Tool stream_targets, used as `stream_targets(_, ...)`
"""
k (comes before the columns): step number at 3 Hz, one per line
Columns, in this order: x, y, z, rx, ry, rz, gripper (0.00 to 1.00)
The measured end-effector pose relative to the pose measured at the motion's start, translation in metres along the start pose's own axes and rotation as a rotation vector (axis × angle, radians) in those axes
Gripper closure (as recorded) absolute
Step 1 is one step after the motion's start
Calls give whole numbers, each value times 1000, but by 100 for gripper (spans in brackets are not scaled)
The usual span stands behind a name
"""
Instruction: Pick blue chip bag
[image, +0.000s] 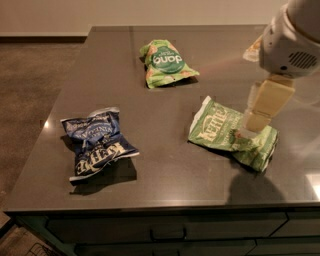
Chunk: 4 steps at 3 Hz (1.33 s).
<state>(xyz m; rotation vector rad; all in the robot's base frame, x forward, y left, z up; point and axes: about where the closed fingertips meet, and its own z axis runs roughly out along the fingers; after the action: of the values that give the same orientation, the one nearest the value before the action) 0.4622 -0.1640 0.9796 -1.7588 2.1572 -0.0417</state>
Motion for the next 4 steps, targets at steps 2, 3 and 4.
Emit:
stream_targets(2,-102,16,42,-53,-52,-134,0)
stream_targets(3,-144,31,71,-75,-58,-193,0)
stream_targets(4,-173,48,95,-100,-68,-238,0)
